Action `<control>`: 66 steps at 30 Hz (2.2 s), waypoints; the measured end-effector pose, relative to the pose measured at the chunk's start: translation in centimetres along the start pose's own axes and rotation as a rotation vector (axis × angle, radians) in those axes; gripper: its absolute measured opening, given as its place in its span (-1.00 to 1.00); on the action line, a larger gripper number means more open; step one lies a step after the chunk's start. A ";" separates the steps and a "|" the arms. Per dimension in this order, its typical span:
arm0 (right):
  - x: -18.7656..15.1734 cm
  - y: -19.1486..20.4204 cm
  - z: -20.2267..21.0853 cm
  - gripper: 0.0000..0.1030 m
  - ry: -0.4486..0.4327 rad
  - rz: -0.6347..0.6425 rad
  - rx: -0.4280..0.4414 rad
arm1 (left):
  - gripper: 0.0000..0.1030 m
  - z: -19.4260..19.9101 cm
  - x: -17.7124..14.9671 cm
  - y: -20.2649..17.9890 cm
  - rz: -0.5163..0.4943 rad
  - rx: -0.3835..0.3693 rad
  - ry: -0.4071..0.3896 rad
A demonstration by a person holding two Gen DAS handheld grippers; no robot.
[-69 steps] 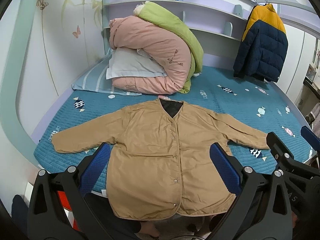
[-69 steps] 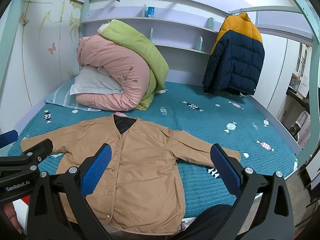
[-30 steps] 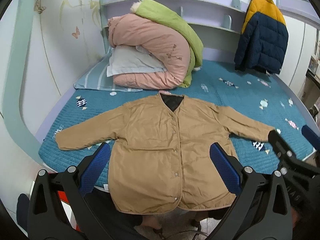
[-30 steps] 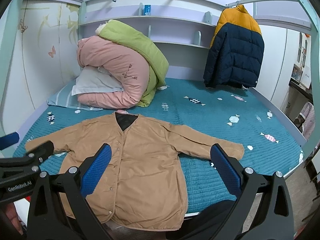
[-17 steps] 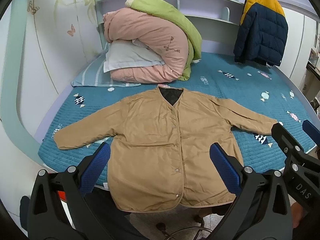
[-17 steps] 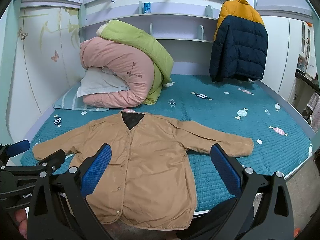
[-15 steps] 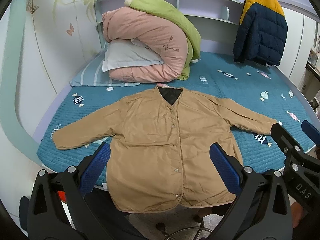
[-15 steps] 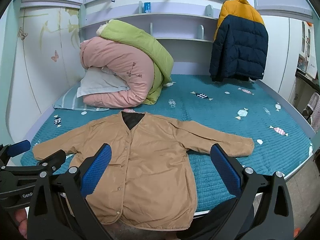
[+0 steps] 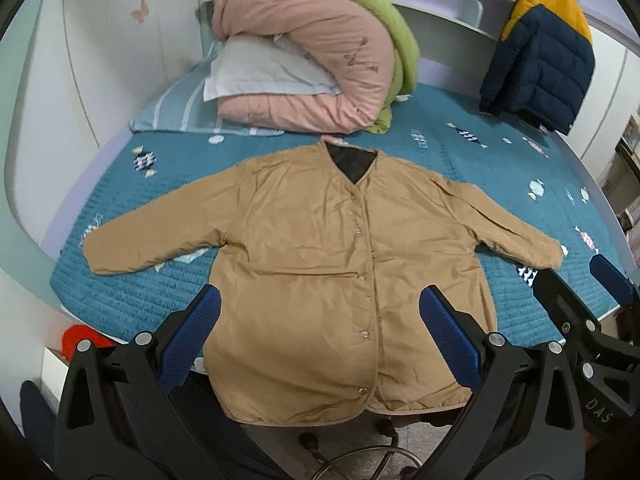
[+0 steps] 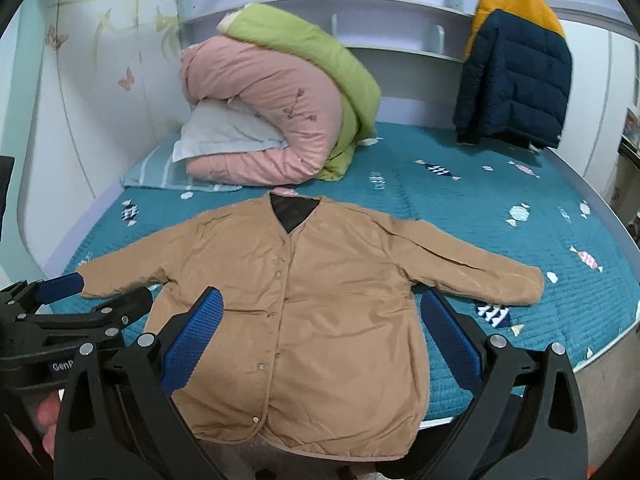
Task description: Fold large clothes
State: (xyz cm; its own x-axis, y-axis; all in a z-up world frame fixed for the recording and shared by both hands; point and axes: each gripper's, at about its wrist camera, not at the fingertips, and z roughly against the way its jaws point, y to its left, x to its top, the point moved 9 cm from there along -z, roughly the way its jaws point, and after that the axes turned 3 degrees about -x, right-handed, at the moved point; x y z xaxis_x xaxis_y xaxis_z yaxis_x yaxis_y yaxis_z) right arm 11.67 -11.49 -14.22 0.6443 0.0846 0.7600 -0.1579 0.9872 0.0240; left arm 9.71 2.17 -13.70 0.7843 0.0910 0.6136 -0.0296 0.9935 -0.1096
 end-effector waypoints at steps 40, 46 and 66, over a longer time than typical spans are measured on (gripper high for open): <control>-3.0 27.6 -35.1 -0.59 0.582 0.193 0.144 | 0.48 -12.8 -6.7 47.3 1.022 0.000 0.143; -4.0 28.3 -37.0 -0.55 0.553 0.269 0.090 | 0.40 -15.8 -6.1 48.0 1.069 -0.087 0.134; -4.4 27.5 -37.1 -0.56 0.515 0.297 0.197 | -0.74 -12.8 0.9 42.6 0.709 0.128 -0.012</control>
State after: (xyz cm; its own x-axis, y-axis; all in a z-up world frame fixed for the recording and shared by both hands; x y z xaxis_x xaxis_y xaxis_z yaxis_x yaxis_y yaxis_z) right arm 32.22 20.28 -41.04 0.8221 0.4540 0.3435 -0.4885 0.8724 0.0162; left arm 17.09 43.66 -27.82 0.5422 0.7174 0.4374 -0.6022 0.6948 -0.3932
